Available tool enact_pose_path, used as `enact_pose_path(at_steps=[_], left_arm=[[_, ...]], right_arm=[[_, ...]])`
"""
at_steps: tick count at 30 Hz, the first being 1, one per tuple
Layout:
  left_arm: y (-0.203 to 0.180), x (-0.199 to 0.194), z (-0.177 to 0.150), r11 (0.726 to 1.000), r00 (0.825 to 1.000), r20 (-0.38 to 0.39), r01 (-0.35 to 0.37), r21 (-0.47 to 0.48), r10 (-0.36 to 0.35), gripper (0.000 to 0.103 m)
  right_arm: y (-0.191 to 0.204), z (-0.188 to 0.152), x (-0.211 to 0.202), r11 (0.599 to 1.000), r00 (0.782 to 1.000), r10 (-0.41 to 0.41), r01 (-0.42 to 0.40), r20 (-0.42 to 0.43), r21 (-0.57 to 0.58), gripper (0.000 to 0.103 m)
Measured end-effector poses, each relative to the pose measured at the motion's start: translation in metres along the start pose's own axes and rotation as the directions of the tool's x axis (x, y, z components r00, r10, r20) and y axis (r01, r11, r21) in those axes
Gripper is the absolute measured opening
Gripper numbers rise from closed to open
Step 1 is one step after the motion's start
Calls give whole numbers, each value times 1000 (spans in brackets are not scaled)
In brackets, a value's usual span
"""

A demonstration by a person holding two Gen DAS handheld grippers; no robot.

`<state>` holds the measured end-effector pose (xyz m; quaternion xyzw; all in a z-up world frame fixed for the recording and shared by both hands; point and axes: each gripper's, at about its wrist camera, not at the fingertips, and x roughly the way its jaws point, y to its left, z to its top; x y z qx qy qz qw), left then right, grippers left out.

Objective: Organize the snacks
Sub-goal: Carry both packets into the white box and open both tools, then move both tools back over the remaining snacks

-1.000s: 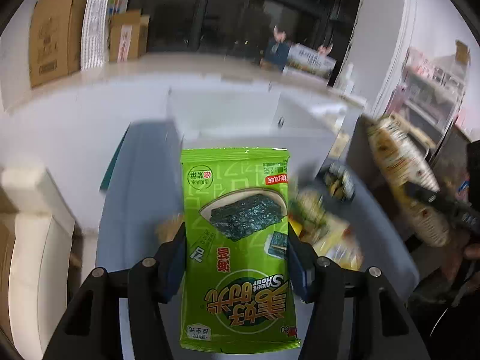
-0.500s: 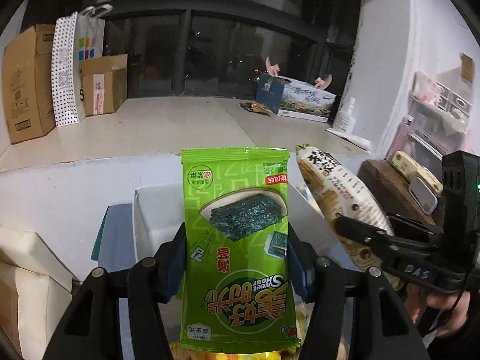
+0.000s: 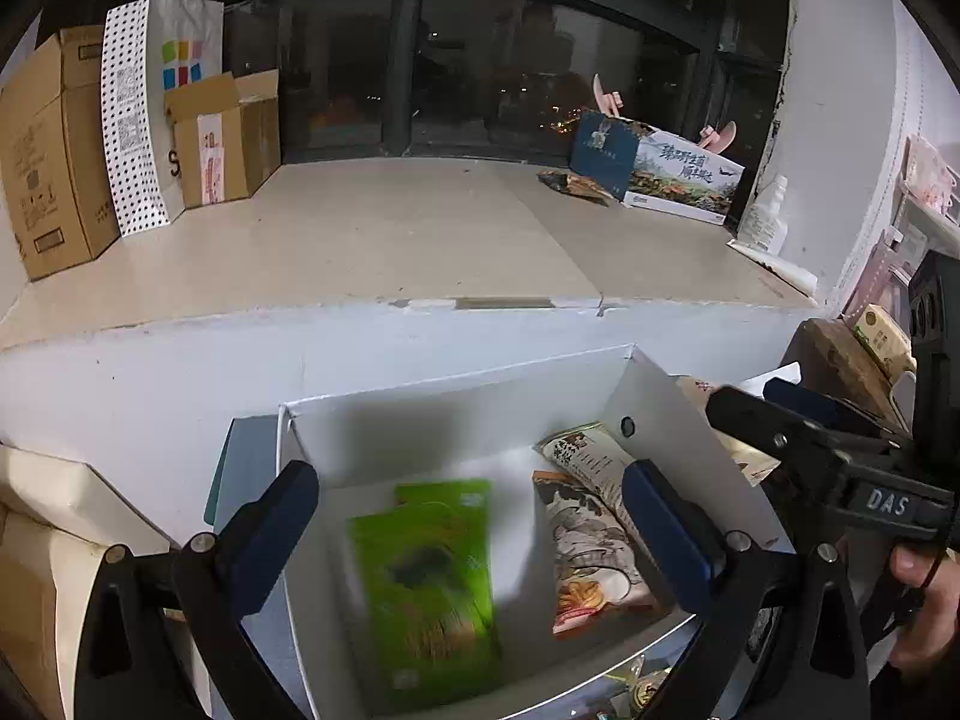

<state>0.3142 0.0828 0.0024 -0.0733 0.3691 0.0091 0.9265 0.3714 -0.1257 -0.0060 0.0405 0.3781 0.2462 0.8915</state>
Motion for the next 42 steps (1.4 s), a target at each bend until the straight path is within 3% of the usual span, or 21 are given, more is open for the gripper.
enact_pose_path(at_steps=[7, 14, 19, 23, 27, 33, 36, 42], left_arm=[[4, -6, -8, 1000, 1000, 3, 2, -8, -2, 103], [2, -39, -18, 1000, 998, 61, 12, 18, -13, 103], [5, -83, -49, 999, 994, 103, 39, 15, -40, 103], [5, -114, -90, 996, 990, 117, 76, 40, -80, 103], [9, -132, -140, 993, 988, 100, 112, 36, -115, 103], [17, -147, -194, 995, 992, 81, 100, -17, -98, 103], [18, -152, -205, 994, 992, 72, 108, -24, -106, 103], [20, -154, -221, 993, 992, 55, 115, -39, -113, 103]], right_arm=[[0, -9, 2, 1000, 999, 15, -16, -43, -27, 103], [1, -19, -34, 996, 996, 84, -84, 13, -16, 103], [5, -51, -78, 988, 989, 145, -143, 29, -54, 103], [-6, -95, -113, 983, 982, 185, -184, 32, -14, 103], [-16, -148, -134, 991, 991, 131, -131, 3, -4, 103], [-40, -208, -138, 1000, 997, 8, -8, -75, 7, 103], [-50, -215, -129, 1000, 996, -26, 26, -86, -1, 103], [-71, -190, -88, 999, 992, -53, 53, -117, 1, 103]])
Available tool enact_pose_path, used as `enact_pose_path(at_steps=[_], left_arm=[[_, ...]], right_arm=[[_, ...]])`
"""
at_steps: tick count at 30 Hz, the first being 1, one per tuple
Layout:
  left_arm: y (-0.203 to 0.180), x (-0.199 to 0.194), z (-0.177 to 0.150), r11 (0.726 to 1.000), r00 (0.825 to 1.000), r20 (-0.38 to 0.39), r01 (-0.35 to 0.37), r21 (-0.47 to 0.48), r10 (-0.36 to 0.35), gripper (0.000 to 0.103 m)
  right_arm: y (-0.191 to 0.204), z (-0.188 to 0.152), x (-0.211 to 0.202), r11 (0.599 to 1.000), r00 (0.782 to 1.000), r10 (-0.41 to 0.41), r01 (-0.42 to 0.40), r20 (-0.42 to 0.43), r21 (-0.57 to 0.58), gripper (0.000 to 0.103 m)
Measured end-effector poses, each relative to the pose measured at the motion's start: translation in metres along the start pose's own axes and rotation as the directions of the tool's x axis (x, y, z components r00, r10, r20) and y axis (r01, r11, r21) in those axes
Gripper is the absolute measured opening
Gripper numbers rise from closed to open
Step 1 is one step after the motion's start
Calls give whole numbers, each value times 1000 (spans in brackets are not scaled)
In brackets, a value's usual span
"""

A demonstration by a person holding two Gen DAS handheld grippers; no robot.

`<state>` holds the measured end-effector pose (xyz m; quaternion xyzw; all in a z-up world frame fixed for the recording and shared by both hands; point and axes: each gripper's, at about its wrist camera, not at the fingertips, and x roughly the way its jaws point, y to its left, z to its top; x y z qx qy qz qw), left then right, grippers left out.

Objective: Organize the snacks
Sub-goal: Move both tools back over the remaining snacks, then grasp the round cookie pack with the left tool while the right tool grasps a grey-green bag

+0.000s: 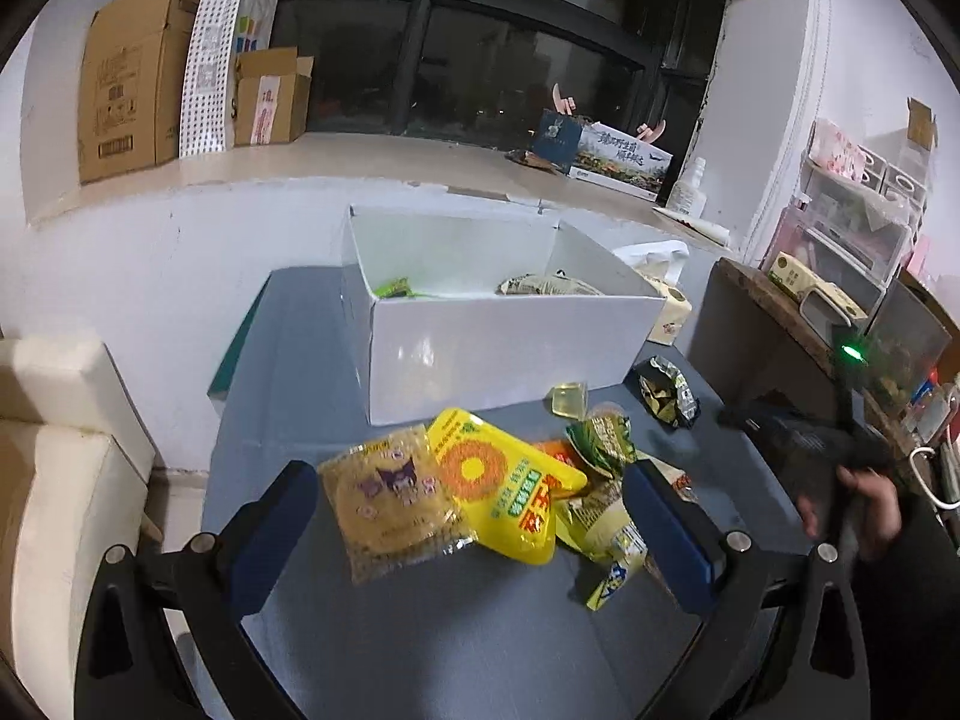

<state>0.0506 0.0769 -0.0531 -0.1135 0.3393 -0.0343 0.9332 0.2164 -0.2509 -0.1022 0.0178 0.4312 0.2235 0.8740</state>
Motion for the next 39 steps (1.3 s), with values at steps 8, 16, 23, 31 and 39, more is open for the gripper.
enact_pose_path(at_steps=[8, 16, 23, 31, 39], left_arm=[[7, 7, -15, 1000, 999, -39, 4, -23, -5, 103], [12, 14, -20, 999, 998, -54, 10, -37, -12, 103], [25, 36, -21, 996, 995, -96, 15, -88, -23, 103], [58, 101, -17, 972, 974, -224, -35, -233, -18, 103], [52, 143, -12, 967, 950, -302, -148, -205, 81, 103]], right_arm=[[-22, 43, 70, 999, 993, -41, 38, -107, -27, 103], [-31, 46, 96, 1000, 984, -7, 4, -176, -17, 84], [-25, 40, 67, 999, 994, 8, -12, -113, -36, 69], [2, 11, -7, 994, 996, 92, -92, 2, -65, 65], [33, -16, -51, 983, 987, 157, -153, 34, -100, 65]])
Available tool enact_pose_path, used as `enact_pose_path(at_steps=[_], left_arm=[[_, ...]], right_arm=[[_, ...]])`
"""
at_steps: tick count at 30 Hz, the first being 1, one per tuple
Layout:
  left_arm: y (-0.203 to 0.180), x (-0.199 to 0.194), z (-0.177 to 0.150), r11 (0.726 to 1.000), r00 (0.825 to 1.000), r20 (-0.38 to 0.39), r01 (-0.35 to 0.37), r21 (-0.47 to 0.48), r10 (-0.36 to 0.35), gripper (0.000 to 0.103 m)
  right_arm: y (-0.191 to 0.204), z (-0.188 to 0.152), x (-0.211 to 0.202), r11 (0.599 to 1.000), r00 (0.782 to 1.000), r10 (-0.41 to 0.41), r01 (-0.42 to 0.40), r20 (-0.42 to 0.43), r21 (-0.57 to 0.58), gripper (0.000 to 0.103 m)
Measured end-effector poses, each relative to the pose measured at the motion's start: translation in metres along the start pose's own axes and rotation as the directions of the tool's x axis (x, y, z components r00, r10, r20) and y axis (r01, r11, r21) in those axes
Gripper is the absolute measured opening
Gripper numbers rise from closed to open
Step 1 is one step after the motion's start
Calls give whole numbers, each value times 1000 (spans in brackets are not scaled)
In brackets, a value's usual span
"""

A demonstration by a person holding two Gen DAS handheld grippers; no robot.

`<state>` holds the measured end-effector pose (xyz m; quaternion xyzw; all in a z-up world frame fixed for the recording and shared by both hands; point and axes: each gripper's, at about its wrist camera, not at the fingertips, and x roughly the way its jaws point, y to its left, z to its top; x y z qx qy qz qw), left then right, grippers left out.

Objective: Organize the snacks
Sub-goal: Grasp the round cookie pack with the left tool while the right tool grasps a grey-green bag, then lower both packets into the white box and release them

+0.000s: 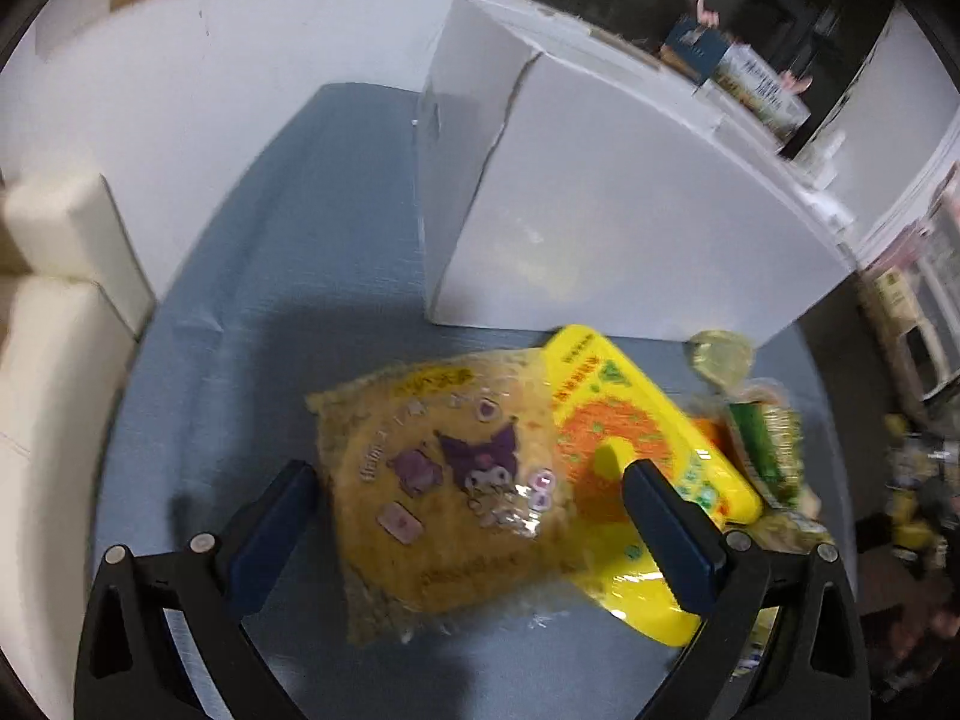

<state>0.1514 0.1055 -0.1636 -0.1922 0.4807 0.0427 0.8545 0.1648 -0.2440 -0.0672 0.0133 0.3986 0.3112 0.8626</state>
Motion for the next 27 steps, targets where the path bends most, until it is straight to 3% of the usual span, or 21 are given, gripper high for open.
enact_pose_path(at_steps=[2, 4, 5, 8, 11, 18, 23, 27], left_arm=[[1, 3, -2, 1000, 1000, -5, 16, 0, -16, 102], [-3, 2, -5, 999, 1000, 7, -24, 37, 23, 91], [-5, 1, -7, 998, 999, 16, -44, 54, 43, 77], [0, -5, -11, 998, 1000, 25, -17, 53, 15, 77], [2, -22, -16, 997, 996, 80, 25, 68, -31, 77], [-24, -90, -10, 984, 963, 254, 48, 171, -91, 77], [-50, -131, 33, 968, 931, 334, 68, 241, -148, 77], [-80, -135, 80, 956, 917, 363, 60, 286, -166, 77]], right_arm=[[8, -1, -5, 1000, 1000, 14, -14, 10, -12, 65], [13, 0, -6, 999, 1000, 22, -22, 15, -24, 65], [15, 0, -5, 999, 1000, 24, -23, 17, -31, 65], [22, -1, -3, 999, 999, 38, -38, 11, -38, 65], [27, -2, 2, 998, 999, 38, -38, 0, -53, 61], [41, 12, 7, 996, 999, 49, -48, 18, -71, 60], [54, 54, 9, 994, 994, 78, -72, 78, -80, 60], [61, 99, 17, 994, 989, 89, -80, 117, -80, 60]])
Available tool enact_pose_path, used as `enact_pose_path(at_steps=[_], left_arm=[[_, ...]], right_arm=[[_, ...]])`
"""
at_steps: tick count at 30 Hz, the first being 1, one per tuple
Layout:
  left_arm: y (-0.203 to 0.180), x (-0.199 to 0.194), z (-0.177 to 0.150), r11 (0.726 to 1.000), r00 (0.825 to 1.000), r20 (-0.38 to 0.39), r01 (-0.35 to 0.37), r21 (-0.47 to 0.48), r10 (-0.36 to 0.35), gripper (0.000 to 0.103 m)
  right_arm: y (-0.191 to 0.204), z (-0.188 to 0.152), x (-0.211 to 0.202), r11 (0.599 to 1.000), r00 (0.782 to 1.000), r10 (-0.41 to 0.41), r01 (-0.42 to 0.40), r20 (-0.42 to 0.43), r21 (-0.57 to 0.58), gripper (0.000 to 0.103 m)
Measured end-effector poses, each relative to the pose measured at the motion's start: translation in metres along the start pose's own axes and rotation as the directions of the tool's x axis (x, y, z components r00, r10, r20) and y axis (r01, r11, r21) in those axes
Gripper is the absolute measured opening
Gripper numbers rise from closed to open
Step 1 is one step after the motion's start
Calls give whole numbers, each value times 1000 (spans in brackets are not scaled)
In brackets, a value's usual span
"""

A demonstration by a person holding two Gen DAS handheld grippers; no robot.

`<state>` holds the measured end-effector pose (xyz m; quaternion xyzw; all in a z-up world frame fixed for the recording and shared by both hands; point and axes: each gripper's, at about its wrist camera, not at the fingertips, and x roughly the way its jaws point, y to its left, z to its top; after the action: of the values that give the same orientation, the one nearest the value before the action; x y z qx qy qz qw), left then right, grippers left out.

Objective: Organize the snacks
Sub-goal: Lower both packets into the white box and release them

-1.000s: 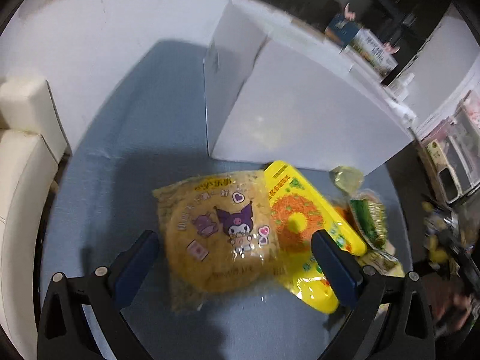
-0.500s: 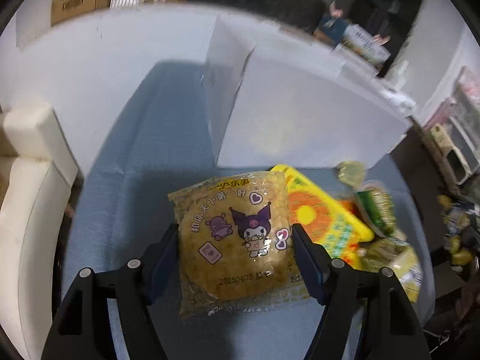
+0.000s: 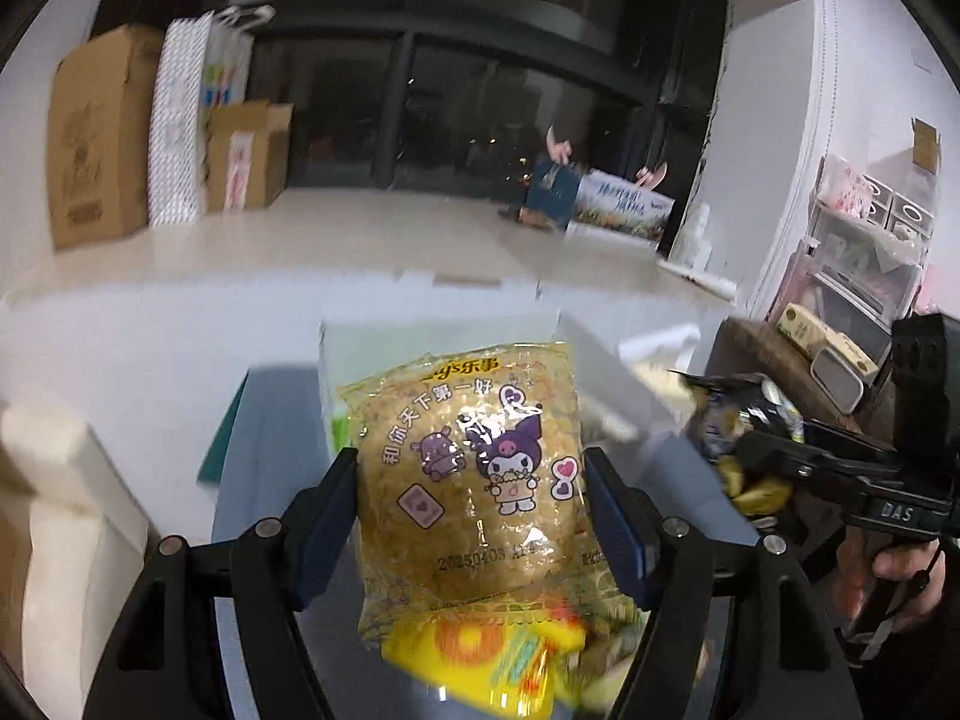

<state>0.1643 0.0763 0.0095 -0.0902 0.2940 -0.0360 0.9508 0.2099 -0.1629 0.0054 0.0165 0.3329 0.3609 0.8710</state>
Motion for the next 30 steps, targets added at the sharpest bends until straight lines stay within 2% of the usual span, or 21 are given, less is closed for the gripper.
enact_pose_path(at_steps=[3, 7, 10, 14, 15, 16, 17, 19, 21, 25, 30], left_arm=[[-5, 19, 31, 1000, 1000, 7, 6, 27, -6, 77], [-9, 49, 56, 999, 1000, -13, -12, 48, 12, 77], [-8, 73, 62, 995, 998, -33, -57, 82, 60, 77], [-5, 100, 61, 991, 994, -66, -83, 108, 91, 77], [-4, 105, 60, 989, 992, -75, -94, 114, 103, 84], [-3, 110, 59, 987, 988, -92, -112, 115, 122, 90], [-2, 113, 58, 986, 985, -107, -122, 114, 134, 103], [-1, 112, 53, 985, 985, -107, -124, 118, 137, 103], [-1, 110, 49, 984, 984, -107, -130, 124, 143, 103], [5, 107, 45, 990, 985, -117, -119, 79, 128, 103], [9, 95, 41, 993, 987, -107, -113, 38, 117, 103]], right_arm=[[-6, 34, 22, 1000, 1000, -5, 5, -1, 18, 60], [-23, 65, 58, 999, 999, -25, 26, -29, 46, 60], [-38, 79, 86, 995, 997, -42, 47, -70, 83, 60], [-54, 91, 114, 993, 994, -52, 63, -100, 104, 61], [-56, 93, 118, 993, 993, -51, 61, -103, 105, 62], [-58, 94, 121, 992, 993, -51, 62, -104, 107, 67], [-61, 95, 125, 991, 993, -55, 67, -105, 118, 85], [-65, 96, 123, 985, 994, -77, 87, -72, 150, 103], [-71, 94, 117, 980, 996, -80, 84, -27, 179, 103], [-78, 91, 110, 974, 997, -71, 75, -28, 214, 103], [-79, 83, 88, 965, 999, -29, 19, 35, 262, 103]])
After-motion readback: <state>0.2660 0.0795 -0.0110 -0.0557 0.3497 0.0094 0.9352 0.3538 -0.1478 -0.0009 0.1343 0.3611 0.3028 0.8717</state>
